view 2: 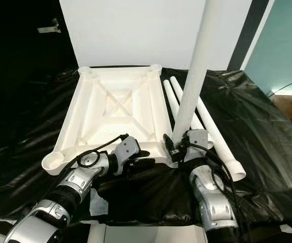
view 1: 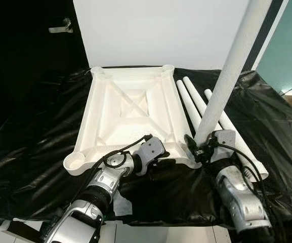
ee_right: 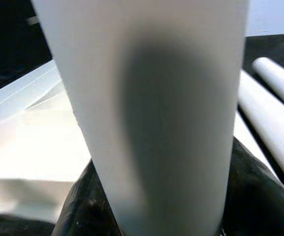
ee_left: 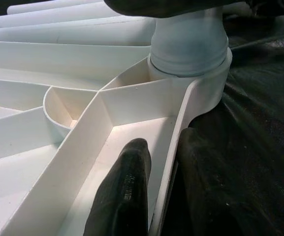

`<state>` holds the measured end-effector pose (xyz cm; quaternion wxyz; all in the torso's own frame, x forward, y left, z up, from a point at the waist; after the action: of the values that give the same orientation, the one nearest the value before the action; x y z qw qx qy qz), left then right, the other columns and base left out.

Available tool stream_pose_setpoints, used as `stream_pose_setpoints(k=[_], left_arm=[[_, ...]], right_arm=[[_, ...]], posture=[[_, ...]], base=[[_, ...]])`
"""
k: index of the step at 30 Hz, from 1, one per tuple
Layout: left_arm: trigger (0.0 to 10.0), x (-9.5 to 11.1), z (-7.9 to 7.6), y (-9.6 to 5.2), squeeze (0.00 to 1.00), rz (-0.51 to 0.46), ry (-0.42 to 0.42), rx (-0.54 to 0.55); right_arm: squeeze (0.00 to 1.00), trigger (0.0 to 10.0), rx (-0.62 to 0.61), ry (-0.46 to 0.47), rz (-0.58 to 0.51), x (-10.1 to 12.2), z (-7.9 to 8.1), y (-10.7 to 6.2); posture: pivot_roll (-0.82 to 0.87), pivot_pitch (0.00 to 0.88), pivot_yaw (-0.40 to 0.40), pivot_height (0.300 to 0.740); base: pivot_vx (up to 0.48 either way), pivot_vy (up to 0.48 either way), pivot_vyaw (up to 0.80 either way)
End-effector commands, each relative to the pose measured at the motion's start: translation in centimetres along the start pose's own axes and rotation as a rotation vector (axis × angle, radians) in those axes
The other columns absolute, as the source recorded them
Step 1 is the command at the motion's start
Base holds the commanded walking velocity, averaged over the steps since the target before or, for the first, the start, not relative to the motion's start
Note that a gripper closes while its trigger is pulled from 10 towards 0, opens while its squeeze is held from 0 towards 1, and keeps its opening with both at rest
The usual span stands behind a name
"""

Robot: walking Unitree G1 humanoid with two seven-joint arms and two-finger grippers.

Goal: Building children table

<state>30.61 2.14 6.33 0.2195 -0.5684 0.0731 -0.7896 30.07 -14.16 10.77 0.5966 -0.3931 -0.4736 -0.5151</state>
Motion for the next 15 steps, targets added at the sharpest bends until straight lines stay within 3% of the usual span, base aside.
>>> stream_pose_setpoints(k=[1,8,9,10,14,15], left_arm=[[10.0,-2.9,-4.1,0.5,0.00,0.094,-0.086,-0.160],[10.0,-3.2,-4.1,0.3,0.00,0.104,-0.086,-0.159],[10.0,-3.2,-4.1,0.3,0.00,0.103,-0.087,-0.157],[10.0,-3.2,-4.2,0.4,0.00,0.102,-0.087,-0.159],[10.0,-3.2,-4.3,0.4,0.00,0.102,-0.085,-0.164],[10.0,-3.2,-4.4,0.4,0.00,0.103,-0.083,-0.169]], right_arm=[[0.00,0.0,-0.092,0.010,0.080,-2.1,-1.1,-0.5],[0.00,0.0,-0.209,0.035,-0.048,-0.2,-1.3,0.2],[0.00,4.4,-0.214,0.042,-0.045,-0.3,-1.1,0.3],[0.00,10.0,-0.214,0.037,-0.037,-0.4,-0.9,0.3],[0.00,10.0,-0.198,0.020,-0.032,-0.5,-0.7,0.4],[1.00,10.0,-0.147,0.002,-0.031,-0.3,-0.1,0.6]], posture=[[-0.02,0.000,-0.015,0.740],[-0.01,0.000,-0.020,0.740],[-0.01,0.000,-0.020,0.740],[-0.01,0.000,-0.018,0.740],[-0.02,0.000,-0.015,0.740],[-0.02,0.000,-0.013,0.740]], base=[[0.000,0.000,0.00],[0.000,0.000,0.00],[0.000,0.000,0.00],[0.000,0.000,0.00],[0.000,0.000,0.00],[0.000,0.000,0.00]])
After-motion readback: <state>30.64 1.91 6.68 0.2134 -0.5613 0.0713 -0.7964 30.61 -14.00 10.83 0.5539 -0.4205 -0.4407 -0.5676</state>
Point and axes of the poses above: a point about 5 cm out from each wrist's last joint towards the gripper, its own y axis pointing out of the wrist towards the gripper, its own x axis along the axis of the wrist's last joint, z = x × y, the point moved 3 cm from there along y, pointing out of the wrist towards the gripper, and after that the axes turned 14 degrees about y, right-handed, at the moved point
